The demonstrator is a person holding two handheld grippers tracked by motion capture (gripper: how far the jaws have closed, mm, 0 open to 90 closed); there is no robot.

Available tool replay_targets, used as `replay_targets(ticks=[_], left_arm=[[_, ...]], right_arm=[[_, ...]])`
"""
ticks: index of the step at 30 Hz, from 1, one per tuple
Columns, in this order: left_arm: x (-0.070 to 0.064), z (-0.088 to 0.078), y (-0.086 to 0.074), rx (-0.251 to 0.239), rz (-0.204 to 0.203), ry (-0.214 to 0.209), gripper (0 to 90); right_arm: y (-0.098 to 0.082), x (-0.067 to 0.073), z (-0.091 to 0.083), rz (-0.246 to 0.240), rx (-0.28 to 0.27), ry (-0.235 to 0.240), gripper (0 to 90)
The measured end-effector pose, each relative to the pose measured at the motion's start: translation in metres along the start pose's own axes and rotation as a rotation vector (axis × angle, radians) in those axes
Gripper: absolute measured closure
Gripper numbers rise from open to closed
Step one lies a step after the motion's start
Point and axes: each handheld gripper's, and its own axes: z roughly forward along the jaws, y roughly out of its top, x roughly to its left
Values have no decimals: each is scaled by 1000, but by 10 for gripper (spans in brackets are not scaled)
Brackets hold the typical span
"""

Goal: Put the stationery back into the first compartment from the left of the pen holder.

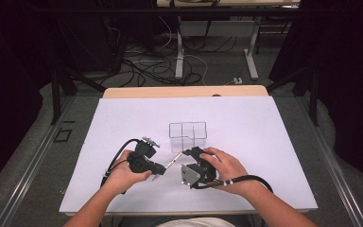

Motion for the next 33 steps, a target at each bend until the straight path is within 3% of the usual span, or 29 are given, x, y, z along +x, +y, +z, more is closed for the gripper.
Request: replay_targets(ticks=[11, 16, 23, 24, 30, 32, 33], left_arm=[[-1, 7, 0, 19, 0, -14, 800], [0, 10, 0, 24, -4, -21, 800], [-4, 15, 1, 42, 5, -41, 800], [-5, 15, 1, 41, 10, -43, 800], [-10, 18, 2, 48, 19, -59, 800], [-11, 19, 3, 51, 16, -62, 800], [-12, 19, 3, 50, 18, -63, 800]], right_arm=[[4, 7, 7, -117, -44, -14, 530], [3, 11, 9, -161, -36, 10, 569], [6, 18, 14, -246, -54, -5, 611], [8, 20, 15, -277, -47, -1, 622], [9, 23, 18, -302, -50, 11, 650], [10, 23, 17, -309, -29, 31, 677], [10, 24, 18, -315, -44, 12, 683]])
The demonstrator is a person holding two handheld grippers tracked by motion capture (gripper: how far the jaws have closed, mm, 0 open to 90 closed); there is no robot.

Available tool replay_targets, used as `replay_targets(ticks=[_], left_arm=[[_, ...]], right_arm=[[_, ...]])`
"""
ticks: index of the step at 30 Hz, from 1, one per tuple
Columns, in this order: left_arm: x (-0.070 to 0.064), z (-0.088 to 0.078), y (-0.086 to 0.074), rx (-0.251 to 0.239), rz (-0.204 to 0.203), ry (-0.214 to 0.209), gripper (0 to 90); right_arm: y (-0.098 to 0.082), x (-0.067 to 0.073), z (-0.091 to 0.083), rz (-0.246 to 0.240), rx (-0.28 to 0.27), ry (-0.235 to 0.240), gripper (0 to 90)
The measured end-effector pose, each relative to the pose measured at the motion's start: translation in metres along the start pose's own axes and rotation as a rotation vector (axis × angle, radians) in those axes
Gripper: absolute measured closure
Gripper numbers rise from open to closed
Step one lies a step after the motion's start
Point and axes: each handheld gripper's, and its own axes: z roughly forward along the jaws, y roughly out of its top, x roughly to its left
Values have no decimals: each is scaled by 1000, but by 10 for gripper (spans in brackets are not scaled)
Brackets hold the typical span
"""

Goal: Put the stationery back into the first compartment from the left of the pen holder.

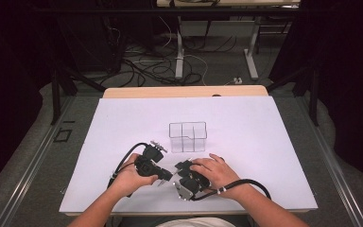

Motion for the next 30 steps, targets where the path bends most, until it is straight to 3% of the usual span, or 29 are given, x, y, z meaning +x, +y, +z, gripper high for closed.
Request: replay_targets(ticks=[3, 4, 7, 12, 21, 30], left_arm=[[-1, 1, 1, -3, 3, -1, 800], [-1, 1, 1, 0, 3, -2, 800], [-1, 1, 1, 0, 7, -2, 800], [-1, 2, 1, 2, -1, -5, 800], [0, 2, 1, -3, 4, -7, 799], [2, 1, 0, -33, -23, -23, 775]], right_arm=[[1, 1, 0, -8, 10, 26, 705], [2, 2, 1, -13, 10, 6, 718], [3, 2, 1, -21, 15, 34, 752], [4, 4, 2, -43, 20, 39, 792], [4, 4, 2, -52, 23, 40, 797], [3, 4, 2, -48, 30, 39, 797]])
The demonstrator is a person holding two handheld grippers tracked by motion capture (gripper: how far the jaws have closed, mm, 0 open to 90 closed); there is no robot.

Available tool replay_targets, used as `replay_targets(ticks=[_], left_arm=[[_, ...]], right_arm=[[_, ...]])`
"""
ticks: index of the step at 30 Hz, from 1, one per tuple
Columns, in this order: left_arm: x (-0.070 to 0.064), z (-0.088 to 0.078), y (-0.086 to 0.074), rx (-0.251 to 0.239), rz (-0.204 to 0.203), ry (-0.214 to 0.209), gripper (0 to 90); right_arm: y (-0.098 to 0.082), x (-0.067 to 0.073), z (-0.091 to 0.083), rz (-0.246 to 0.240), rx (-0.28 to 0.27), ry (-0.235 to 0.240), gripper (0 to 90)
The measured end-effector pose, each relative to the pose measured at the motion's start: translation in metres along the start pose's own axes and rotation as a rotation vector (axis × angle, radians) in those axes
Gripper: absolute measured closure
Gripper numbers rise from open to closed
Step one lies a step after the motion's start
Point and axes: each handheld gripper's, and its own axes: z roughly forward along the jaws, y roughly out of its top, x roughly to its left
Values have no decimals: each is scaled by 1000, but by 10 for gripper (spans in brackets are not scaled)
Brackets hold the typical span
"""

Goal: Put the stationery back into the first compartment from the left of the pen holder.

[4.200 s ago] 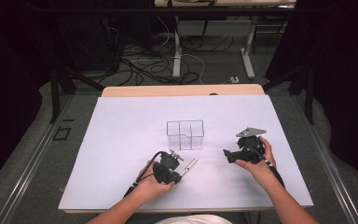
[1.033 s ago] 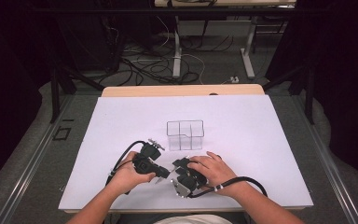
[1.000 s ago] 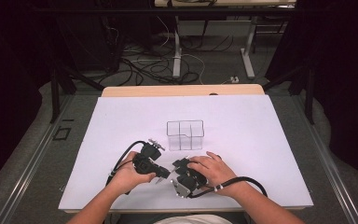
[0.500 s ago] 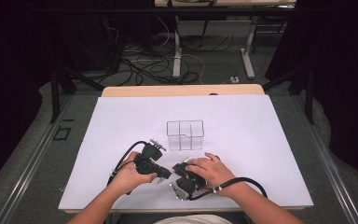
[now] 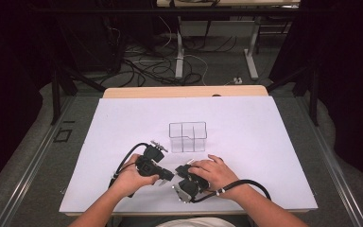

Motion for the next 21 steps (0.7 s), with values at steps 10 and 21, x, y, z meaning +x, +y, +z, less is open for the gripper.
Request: replay_targets(ticks=[10, 21], left_arm=[[12, -13, -3, -103, -15, 55, 579], [40, -23, -7, -235, -53, 214, 412]], right_arm=[[-2, -2, 0, 13, 0, -9, 797], [-7, -8, -1, 87, -15, -27, 798]])
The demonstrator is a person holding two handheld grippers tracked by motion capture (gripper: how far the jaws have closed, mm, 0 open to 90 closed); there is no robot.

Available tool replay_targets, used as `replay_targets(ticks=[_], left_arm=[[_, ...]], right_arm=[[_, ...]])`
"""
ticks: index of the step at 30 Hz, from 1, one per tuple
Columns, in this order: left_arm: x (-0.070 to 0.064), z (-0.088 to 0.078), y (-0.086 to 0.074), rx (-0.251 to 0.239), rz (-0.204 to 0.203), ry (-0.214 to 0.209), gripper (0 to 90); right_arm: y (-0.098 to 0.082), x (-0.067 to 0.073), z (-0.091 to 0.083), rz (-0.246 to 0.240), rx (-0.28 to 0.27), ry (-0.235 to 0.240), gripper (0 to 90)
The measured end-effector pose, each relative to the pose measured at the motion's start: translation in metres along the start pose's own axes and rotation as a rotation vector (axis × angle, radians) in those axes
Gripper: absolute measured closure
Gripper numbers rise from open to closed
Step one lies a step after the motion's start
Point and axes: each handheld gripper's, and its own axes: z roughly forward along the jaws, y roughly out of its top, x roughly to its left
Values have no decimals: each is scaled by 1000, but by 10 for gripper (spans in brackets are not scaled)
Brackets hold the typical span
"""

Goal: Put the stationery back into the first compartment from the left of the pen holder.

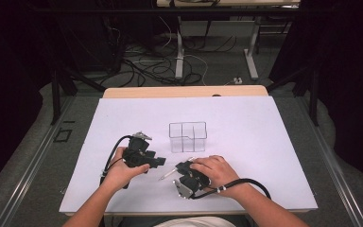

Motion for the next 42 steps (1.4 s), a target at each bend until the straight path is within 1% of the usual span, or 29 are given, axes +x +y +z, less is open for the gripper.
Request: replay_targets(ticks=[1, 2, 3, 4, 5, 6, 7, 8, 9, 10, 11, 12, 14, 15, 16, 17, 18, 21, 22, 23, 24, 26, 27, 29, 32, 37, 38, 40, 42], left_arm=[[3, 0, 0, -6, -12, 17, 394], [6, 0, -1, -16, -19, 25, 377], [9, 1, -1, -22, -21, 33, 364], [11, 0, -1, -20, -27, 45, 352], [14, -1, -1, -23, -25, 51, 341], [16, -1, -1, -32, -21, 63, 330], [17, -2, -2, -39, -27, 69, 322], [19, -3, -2, -45, -17, 76, 318], [20, -4, -2, -67, -22, 87, 313], [22, -5, -2, -79, -19, 93, 301], [24, -7, -2, -77, -18, 96, 295], [25, -8, -2, -84, -24, 103, 288], [27, -8, -3, -100, -33, 108, 276], [29, -10, -3, -88, -33, 101, 277], [29, -10, -4, -96, -36, 104, 277], [29, -9, -5, -109, -28, 109, 273], [30, -9, -5, -106, -22, 108, 264], [31, -7, -6, -123, -17, 118, 186], [31, -6, -7, -125, -17, 117, 159], [31, -6, -7, -122, -12, 130, 160], [30, -4, -8, -134, -10, 151, 159], [30, -3, -8, -132, 20, 167, 155], [30, -3, -8, -134, 24, 171, 148], [30, -2, -8, -122, 23, 171, 113], [31, -2, -8, -123, 30, 182, 87], [33, -1, -8, -129, 20, 187, 32], [33, 0, -8, -135, 15, 196, 25], [33, 0, -9, -121, 26, 224, 20], [34, 1, -9, -124, 28, 223, 15]], right_arm=[[-1, -1, 1, 9, -22, -19, 798], [-1, -2, 0, 22, -11, -2, 798], [-2, -2, 1, 48, -29, -23, 798], [-3, -4, 1, 70, -27, -10, 798], [-4, -4, 1, 94, -47, -27, 798], [-5, -5, 1, 112, -63, -23, 798], [-6, -6, 0, 160, -65, -8, 798], [-8, -7, -1, 184, -81, -5, 798], [-9, -7, -1, 231, -88, -7, 798], [-11, -8, -1, 240, -106, -18, 798], [-12, -9, -2, 264, -103, -13, 798], [-14, -10, -3, 295, -108, -16, 798], [-16, -14, -5, 336, -121, -21, 798], [-18, -17, -6, 352, -135, -17, 798], [-18, -18, -6, 380, -141, -27, 798], [-19, -19, -7, 400, -147, -32, 798], [-20, -21, -8, 425, -151, -38, 798], [-22, -25, -10, 483, -178, -39, 798], [-23, -26, -10, 512, -199, -41, 798], [-24, -27, -11, 540, -205, -41, 798], [-25, -28, -12, 560, -216, -43, 798], [-26, -29, -14, 603, -232, -47, 798], [-27, -29, -15, 632, -245, -54, 798], [-29, -30, -17, 675, -262, -66, 798], [-32, -34, -20, 731, -298, -88, 798], [-40, -41, -27, 871, -361, -121, 798], [-42, -43, -28, 890, -379, -129, 798], [-44, -47, -29, 937, -397, -134, 798], [-47, -51, -29, 994, -417, -138, 798]])
